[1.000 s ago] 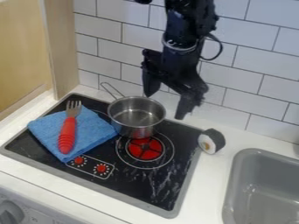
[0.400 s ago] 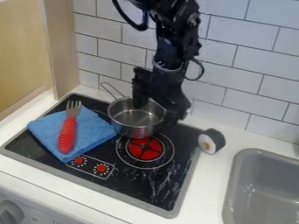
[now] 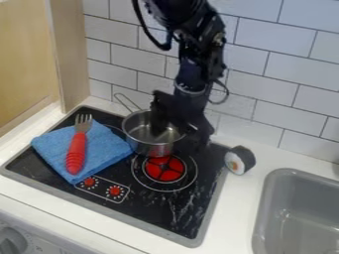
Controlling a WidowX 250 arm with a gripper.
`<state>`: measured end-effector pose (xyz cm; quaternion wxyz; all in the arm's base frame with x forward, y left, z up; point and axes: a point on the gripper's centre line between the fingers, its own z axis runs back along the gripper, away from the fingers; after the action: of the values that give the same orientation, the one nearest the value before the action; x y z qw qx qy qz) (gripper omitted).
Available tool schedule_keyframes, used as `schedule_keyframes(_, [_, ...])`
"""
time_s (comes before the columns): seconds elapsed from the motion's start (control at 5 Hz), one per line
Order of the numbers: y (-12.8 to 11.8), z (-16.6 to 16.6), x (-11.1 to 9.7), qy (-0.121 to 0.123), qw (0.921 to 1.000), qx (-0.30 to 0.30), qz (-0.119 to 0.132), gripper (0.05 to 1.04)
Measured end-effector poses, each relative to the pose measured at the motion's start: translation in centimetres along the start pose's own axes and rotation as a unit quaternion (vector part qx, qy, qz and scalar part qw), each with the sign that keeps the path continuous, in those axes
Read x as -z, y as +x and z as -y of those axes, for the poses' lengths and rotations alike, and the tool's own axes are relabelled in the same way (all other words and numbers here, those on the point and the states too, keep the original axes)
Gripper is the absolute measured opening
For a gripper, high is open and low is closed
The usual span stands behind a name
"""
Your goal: Moved the silver pot to the bottom left of the stove
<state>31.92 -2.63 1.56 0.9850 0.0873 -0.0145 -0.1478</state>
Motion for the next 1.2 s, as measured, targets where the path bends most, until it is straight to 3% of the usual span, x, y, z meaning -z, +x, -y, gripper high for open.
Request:
schedule_keyframes(0.4, [-0.32,-0.41,0.61,-0.007,0.9999,0.001,-0.013,0.956])
schedule_keyframes(0.8, [-0.10,-0.30,0.61,-0.011,0.9999,0.000,-0.006,0.345])
schedule_keyframes(1.0, [-0.03,-0.23,0.60,-0.010,0.9999,0.001,-0.004,0.144])
schedule_keyframes(1.2, [0.03,-0.37,0.55,-0.006,1.0000,-0.002,-0.002,0.069])
